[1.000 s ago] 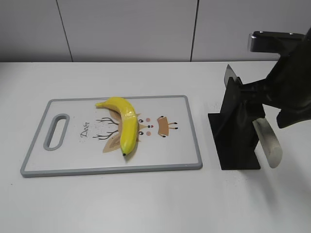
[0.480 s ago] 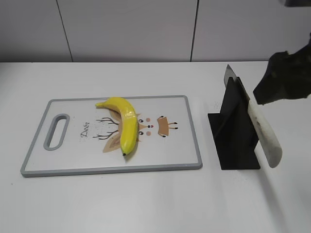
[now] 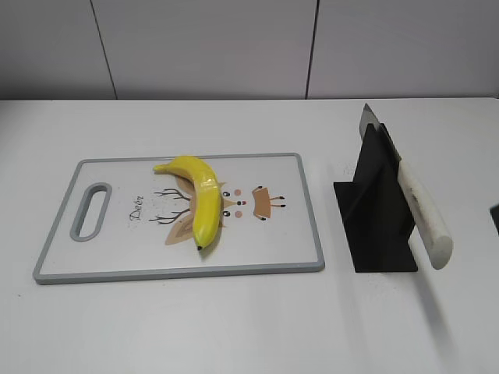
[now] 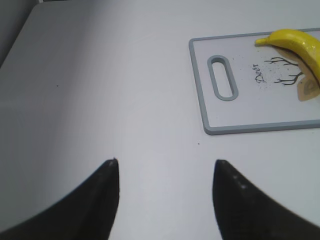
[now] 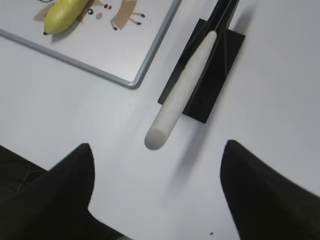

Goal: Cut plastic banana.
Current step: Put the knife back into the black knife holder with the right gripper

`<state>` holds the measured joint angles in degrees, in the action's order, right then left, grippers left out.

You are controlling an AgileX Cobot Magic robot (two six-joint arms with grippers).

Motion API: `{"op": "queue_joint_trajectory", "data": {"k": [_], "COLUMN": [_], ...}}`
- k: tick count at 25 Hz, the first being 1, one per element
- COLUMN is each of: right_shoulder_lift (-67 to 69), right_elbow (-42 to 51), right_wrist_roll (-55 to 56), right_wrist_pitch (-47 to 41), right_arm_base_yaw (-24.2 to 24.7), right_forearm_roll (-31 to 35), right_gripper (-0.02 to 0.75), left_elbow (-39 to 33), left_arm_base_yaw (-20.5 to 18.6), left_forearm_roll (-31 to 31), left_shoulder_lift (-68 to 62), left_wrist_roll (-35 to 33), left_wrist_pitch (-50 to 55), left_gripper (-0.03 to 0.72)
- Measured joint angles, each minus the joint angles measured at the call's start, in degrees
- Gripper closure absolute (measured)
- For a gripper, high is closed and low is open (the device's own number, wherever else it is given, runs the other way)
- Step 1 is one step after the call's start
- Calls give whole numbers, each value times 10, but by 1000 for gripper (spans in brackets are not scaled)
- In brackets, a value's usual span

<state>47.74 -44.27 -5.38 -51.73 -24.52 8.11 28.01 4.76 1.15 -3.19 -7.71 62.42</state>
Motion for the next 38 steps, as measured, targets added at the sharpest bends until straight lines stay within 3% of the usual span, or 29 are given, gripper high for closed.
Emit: {"op": "queue_joint_trajectory", "data": {"k": [8,18,26,38], "right_shoulder_lift": [-191,-377,-472,-480], "right_elbow": [101,135,151,152], "right_wrist_roll": [-6,-11,-11,-11], "right_wrist_pitch": [0,-43,-75,-76], "right_arm_base_yaw": [0,0,0,4], "right_forearm_roll": [-1,-5,-11,-3], "right_gripper": [149,150,156,167], "left_elbow": [0,0,0,0], "left_arm_base_yaw": [0,0,0,0], "left_forearm_roll": [-1,-1,-2,-1], "left_shoulder_lift": [0,0,0,13], "left_wrist_roll": [0,0,0,13], "left_wrist_pitch": [0,0,-1,-1], "left_gripper": [136,136,136,136]}}
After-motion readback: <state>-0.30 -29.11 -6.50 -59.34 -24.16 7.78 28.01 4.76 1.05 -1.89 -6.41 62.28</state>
